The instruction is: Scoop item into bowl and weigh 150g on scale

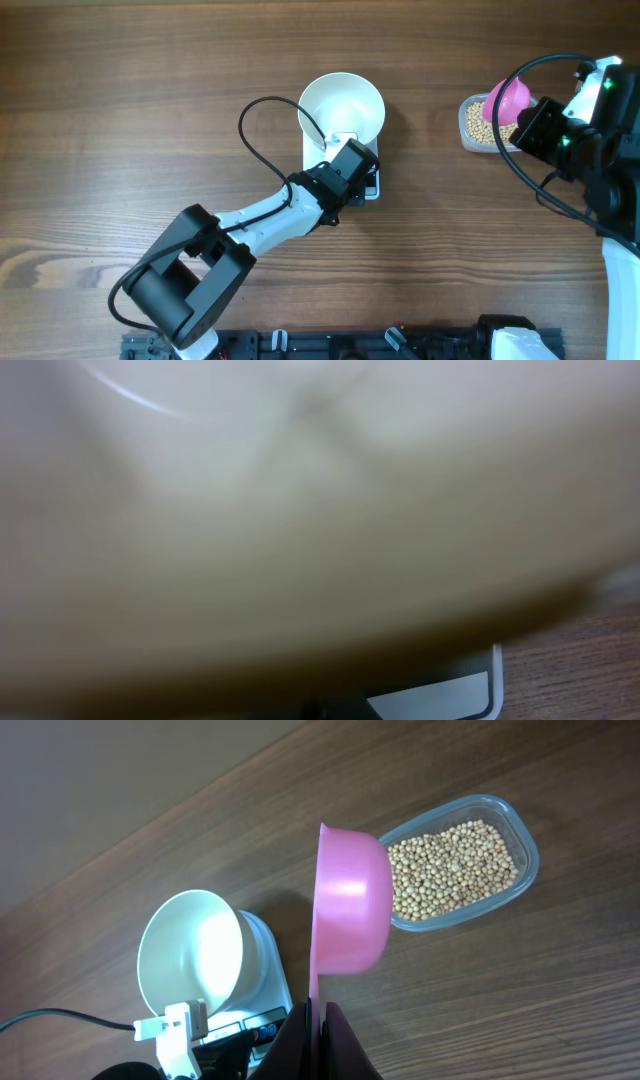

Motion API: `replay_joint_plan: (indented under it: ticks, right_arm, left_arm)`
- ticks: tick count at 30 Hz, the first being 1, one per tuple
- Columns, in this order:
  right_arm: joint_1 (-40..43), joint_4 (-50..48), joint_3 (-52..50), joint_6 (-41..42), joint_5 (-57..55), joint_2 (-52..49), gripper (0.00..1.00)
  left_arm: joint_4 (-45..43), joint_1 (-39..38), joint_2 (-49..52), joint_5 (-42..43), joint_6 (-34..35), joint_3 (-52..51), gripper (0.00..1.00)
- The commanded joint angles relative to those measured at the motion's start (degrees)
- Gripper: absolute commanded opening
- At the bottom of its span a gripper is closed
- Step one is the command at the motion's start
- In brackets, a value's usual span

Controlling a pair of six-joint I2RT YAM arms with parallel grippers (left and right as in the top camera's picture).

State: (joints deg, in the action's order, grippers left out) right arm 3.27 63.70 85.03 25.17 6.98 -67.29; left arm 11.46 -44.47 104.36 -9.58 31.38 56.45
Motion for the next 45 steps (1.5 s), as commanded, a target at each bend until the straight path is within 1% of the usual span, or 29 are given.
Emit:
replay_joint_plan:
  ticks: [1,8,12,21,32,36,42,45]
  right_arm:
    - [0.1,0.0,0.7,-1.2,-1.2,0.0,0.04]
    - [0.1,0.0,0.7,-1.1,-1.2,0.0,0.04]
    - [0.1,0.0,0.7,-1.1,-1.2,0.0,0.04]
    - [0.1,0.0,0.7,-1.1,-1.2,0.0,0.05]
    - [0.1,0.0,0.7,-1.2,-1.2,0.0,0.04]
    - [0.1,0.0,0.7,-1.2,-1.2,0.0,0.04]
    - [0.1,0.2,0.7,-1.1,-1.2,0.0,0.04]
    - [0.1,0.3,0.7,-1.2,-1.2,0.0,0.04]
  left_arm:
    - [0.3,0.4,1.5,0.3,0.4,-0.4,0.04]
    - [0.3,0.4,1.5,0.5,0.4,-0.4,0.04]
    - [0.4,0.4,1.7,2.3,0.4,-0.4,0.04]
    - [2.0,0.4,4.5,2.2,0.4,-0.4,0.04]
    - [3.5,0.4,4.2,2.3,0.3,-0.4,0.04]
    - [4.2,0.4,-0.5,2.3,0.4,-0.4,0.04]
    - [4.7,0.4,-13.8,2.3,0.4,-0.4,0.04]
    - [6.3,0.4,-21.0,2.6,0.4,-0.4,0.04]
